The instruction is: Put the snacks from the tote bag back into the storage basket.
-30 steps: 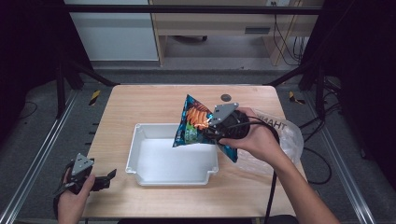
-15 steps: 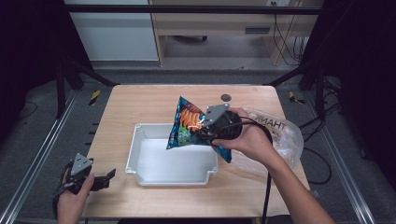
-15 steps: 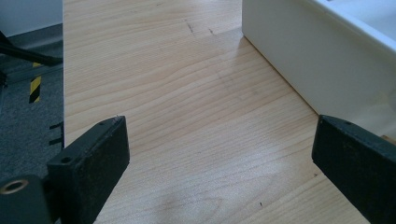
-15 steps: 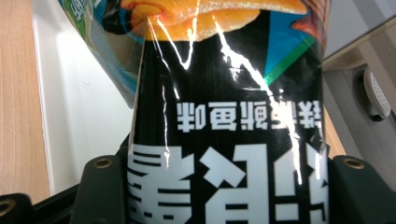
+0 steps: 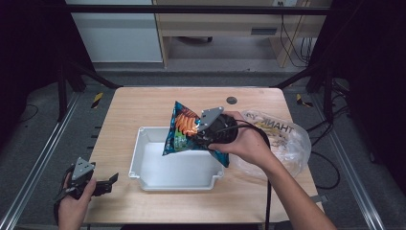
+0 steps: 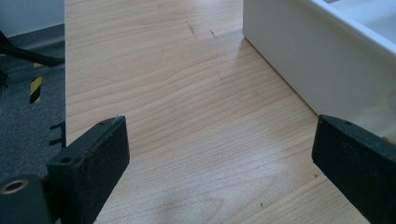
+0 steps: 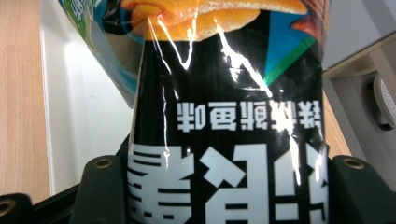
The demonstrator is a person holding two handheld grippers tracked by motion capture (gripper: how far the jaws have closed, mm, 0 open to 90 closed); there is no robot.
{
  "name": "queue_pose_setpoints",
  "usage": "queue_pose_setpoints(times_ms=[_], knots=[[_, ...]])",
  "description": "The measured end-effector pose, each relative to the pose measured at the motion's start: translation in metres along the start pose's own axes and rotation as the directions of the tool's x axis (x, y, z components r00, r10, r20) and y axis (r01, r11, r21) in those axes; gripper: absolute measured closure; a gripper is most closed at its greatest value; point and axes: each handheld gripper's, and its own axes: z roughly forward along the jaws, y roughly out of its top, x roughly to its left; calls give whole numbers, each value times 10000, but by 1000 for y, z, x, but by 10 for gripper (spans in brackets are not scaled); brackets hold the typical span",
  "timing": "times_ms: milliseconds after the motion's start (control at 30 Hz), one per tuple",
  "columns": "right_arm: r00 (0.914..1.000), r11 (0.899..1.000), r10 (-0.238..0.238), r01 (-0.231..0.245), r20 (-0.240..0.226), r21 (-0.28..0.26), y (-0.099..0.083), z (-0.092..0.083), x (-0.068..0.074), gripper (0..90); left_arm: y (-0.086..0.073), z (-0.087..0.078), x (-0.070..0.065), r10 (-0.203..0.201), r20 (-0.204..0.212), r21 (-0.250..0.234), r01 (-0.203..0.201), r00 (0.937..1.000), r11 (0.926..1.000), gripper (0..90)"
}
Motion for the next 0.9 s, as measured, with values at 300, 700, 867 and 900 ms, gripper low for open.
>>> queue_pose_setpoints(times_ms=[300,700,867,900], knots=[[9998,9999,-91,93,-162,107,10,14,0,395,0,-3,2,-115,-88,-188,114,9999,9998,38],[9982,9994,-319,325,-512,110,15,30,6,395,1,-3,2,-128,-109,-231,125,9999,9997,37],[9976,9993,-367,371,-581,66,16,33,9,395,1,-4,2,-103,-111,-327,99,9999,9994,37],[9977,9993,-344,350,-576,92,16,33,9,395,1,-4,2,-69,-123,-312,65,9999,9995,37]])
